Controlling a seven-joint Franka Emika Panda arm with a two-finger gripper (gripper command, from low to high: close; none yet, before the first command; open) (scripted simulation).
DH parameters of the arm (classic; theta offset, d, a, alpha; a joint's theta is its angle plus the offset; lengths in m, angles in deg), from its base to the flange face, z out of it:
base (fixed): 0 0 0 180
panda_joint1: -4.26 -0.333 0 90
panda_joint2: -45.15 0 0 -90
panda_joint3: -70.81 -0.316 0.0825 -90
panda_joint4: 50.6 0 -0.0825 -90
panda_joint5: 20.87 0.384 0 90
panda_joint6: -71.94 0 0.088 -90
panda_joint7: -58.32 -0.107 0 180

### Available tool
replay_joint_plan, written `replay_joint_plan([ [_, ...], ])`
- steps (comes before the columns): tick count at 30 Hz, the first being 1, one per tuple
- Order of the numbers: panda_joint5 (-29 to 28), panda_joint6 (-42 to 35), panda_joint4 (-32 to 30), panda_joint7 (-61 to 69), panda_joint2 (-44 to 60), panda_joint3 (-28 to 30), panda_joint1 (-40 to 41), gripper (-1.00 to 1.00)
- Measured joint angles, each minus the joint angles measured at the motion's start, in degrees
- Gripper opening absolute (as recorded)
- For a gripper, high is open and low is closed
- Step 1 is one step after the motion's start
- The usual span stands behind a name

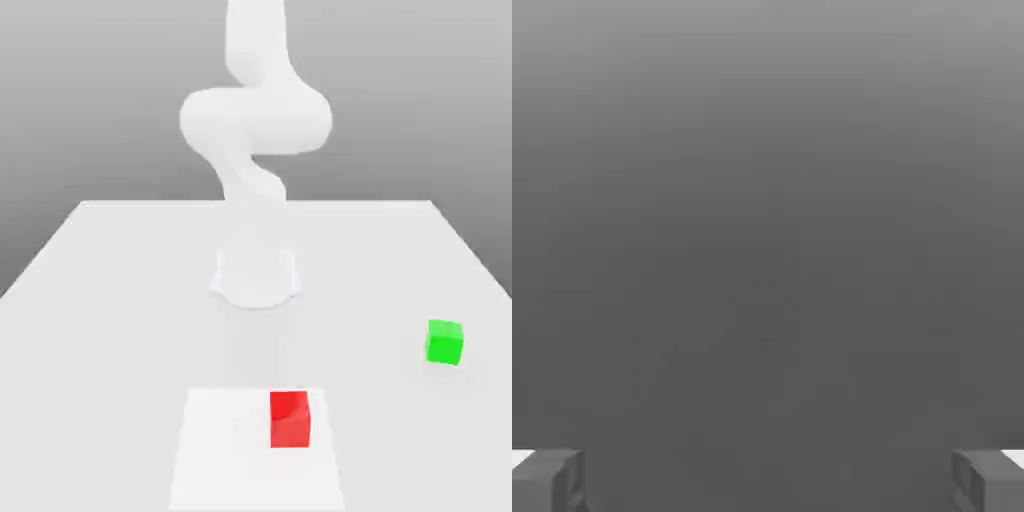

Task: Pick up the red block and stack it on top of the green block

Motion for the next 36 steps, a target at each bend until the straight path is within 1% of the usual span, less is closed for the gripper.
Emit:
replay_joint_plan([
  [6, 2.2, 7.7, -7.4, 0.3, 13.3, -0.1, -1.7, 0.00],
  [12, 3.0, 15.0, -14.4, -0.3, 25.8, -1.2, -2.9, 0.00],
  [16, 2.1, 19.9, -19.1, -1.8, 34.1, -2.0, -3.3, 0.00],
  [19, -0.1, 23.7, -22.6, -4.0, 40.2, -2.5, -3.5, 0.00],
  [25, -2.5, 33.8, -22.1, -5.8, 52.6, -1.6, -4.0, 0.00],
  [26, -2.6, 35.4, -21.9, -5.9, 54.6, -1.4, -4.2, -1.00],
  [32, -2.8, 36.3, -21.7, -6.2, 55.6, -1.3, -4.2, -1.00],
  [36, -2.3, 31.7, -22.5, -5.7, 50.2, -1.8, -3.9, -1.00],
])
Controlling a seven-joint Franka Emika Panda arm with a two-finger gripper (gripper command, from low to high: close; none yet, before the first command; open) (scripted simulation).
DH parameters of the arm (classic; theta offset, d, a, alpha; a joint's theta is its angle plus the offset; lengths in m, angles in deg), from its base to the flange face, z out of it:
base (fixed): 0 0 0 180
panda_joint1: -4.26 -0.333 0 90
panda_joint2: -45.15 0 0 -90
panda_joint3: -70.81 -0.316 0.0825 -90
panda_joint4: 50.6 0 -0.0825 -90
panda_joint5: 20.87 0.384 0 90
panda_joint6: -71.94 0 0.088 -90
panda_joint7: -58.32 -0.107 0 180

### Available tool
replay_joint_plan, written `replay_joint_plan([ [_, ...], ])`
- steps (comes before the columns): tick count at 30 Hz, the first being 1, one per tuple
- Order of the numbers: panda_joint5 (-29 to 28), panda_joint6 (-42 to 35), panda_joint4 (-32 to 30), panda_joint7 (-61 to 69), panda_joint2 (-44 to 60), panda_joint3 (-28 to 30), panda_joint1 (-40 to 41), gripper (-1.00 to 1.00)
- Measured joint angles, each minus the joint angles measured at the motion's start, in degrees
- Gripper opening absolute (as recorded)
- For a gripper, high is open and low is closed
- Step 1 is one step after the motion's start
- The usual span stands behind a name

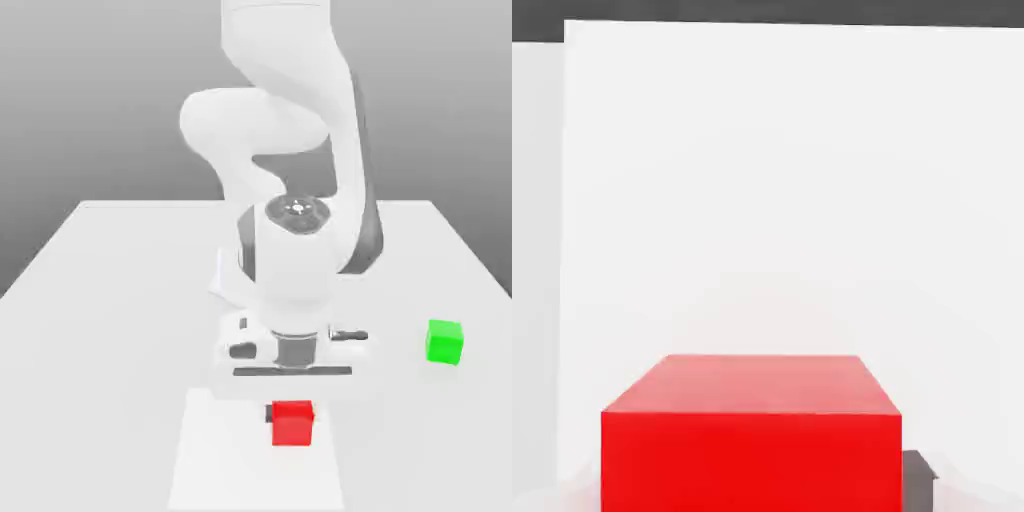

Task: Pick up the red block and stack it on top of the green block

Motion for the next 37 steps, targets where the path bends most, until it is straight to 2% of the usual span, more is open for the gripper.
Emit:
replay_joint_plan([
  [3, 0.9, -5.2, -0.9, 0.6, -6.0, -0.1, -0.1, -1.00],
  [14, 7.8, -10.2, -2.7, -13.3, -13.5, -9.2, -16.4, -1.00],
  [25, 10.6, -13.4, -4.6, -32.1, -18.7, -22.5, -27.8, -1.00],
  [29, 6.4, -9.4, -4.5, -37.1, -14.5, -24.4, -27.2, -1.00],
  [34, -4.5, -1.8, -4.2, -44.9, -5.8, -21.4, -27.6, -1.00],
  [35, -6.4, -0.6, -4.2, -46.2, -4.4, -20.6, -28.1, 1.00],
  [37, -6.4, -0.6, -4.2, -46.2, -4.4, -20.6, -28.1, 1.00],
])
